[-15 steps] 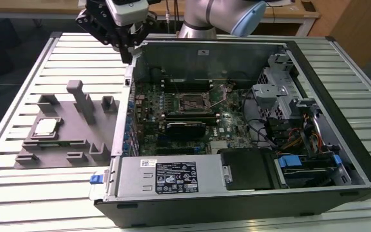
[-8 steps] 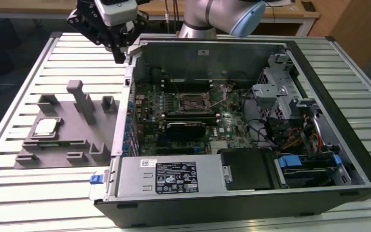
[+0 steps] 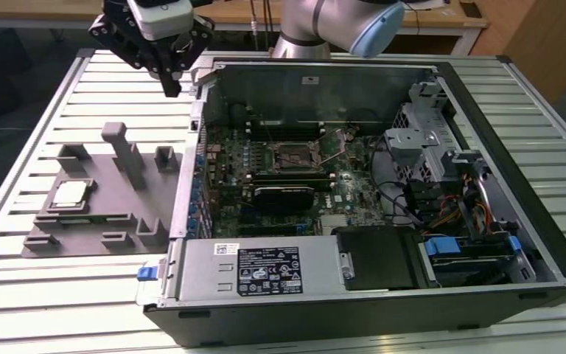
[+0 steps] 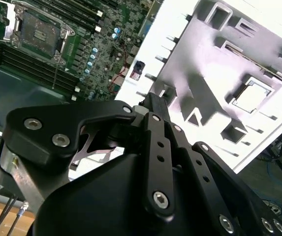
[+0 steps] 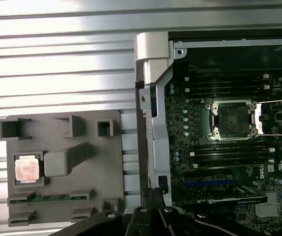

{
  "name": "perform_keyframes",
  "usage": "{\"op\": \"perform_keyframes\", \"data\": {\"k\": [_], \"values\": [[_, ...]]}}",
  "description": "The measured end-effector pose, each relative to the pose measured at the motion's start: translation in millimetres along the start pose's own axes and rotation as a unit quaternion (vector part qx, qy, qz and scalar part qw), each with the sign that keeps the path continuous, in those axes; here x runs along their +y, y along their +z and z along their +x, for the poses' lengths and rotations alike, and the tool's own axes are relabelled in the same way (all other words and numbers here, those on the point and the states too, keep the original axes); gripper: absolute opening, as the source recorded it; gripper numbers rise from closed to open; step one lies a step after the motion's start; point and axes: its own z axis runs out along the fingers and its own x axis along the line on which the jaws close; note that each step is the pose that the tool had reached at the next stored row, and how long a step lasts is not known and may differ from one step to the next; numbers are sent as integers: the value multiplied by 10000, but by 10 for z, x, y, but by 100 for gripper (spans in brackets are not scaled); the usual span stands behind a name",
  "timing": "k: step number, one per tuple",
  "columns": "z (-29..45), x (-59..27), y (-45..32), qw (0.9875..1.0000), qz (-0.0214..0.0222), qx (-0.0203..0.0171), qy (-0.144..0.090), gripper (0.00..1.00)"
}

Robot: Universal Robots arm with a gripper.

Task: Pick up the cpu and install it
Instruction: 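Reach for the cpu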

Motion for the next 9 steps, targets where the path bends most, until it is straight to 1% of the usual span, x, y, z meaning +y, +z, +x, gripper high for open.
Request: {"op": "perform_keyframes", "data": {"k": [9], "values": [[145,-11,-2,10000,0,0,0,11]]}}
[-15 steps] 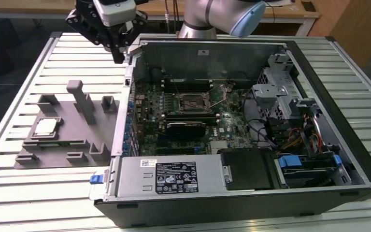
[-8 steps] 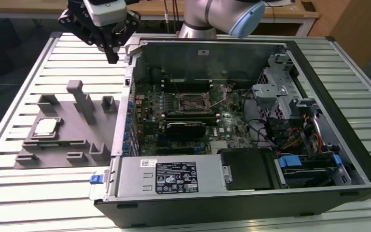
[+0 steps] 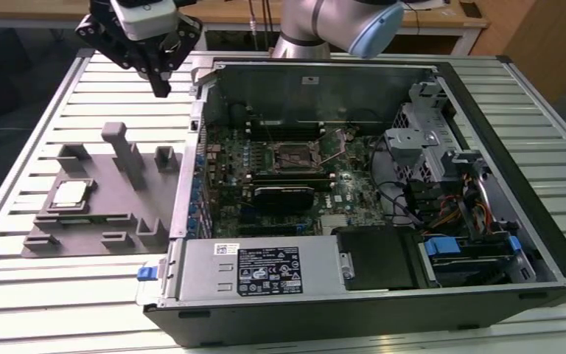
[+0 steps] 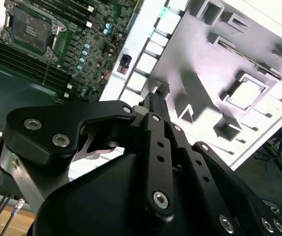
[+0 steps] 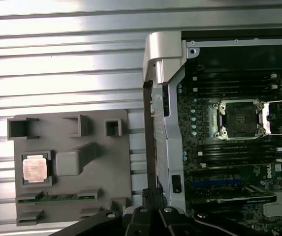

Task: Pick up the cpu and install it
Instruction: 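Reach for the cpu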

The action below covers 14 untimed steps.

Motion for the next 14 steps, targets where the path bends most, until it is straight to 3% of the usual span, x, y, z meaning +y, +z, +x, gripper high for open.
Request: {"op": "perform_keyframes", "data": {"k": [14], "values": [[235,-18,-2,10000,1,0,0,11]]}}
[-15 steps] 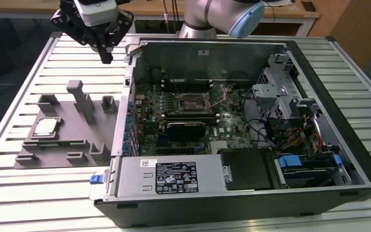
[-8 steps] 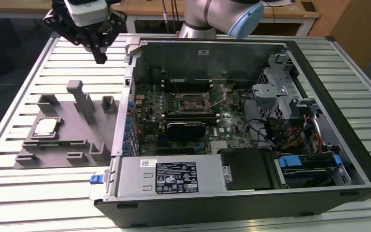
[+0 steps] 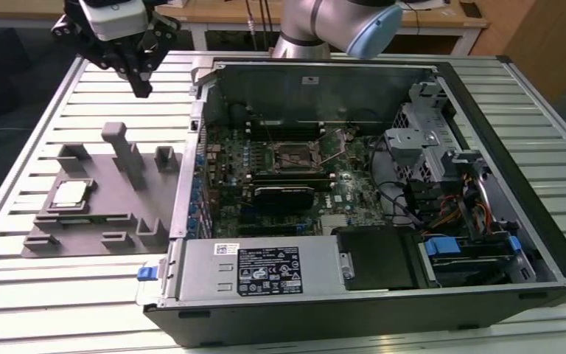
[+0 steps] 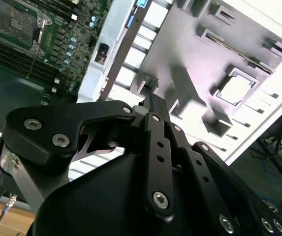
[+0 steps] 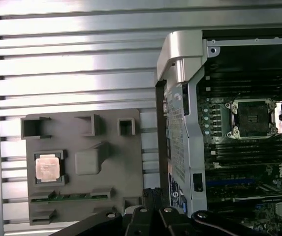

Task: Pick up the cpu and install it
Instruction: 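Reach for the cpu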

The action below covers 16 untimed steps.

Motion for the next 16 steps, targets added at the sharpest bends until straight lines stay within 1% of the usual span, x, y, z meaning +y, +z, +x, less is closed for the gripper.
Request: {"op": "perform_keyframes", "data": {"k": [9,16], "values": [[161,-14,29,10000,0,0,-1,11],[319,-27,69,10000,0,0,0,11]]}}
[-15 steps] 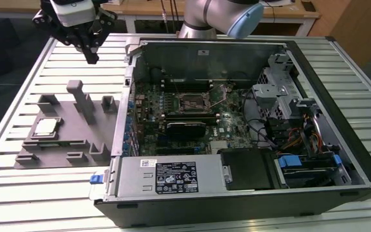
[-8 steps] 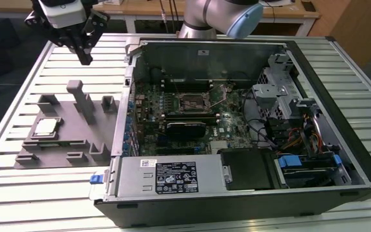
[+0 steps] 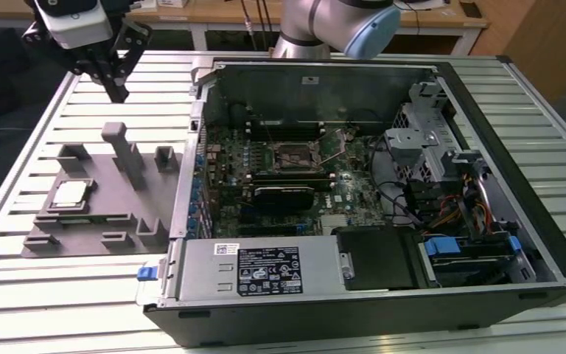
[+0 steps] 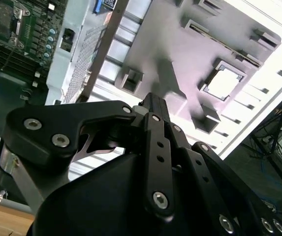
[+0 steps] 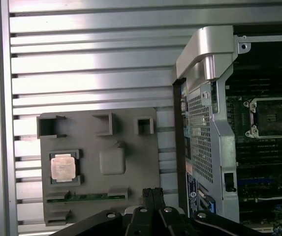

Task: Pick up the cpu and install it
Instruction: 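Reach for the cpu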

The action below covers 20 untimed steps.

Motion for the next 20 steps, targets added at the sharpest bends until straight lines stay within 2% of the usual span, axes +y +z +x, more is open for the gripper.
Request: {"op": "perform_keyframes", "data": {"k": [20], "values": [[445,-38,102,10000,0,0,0,11]]}}
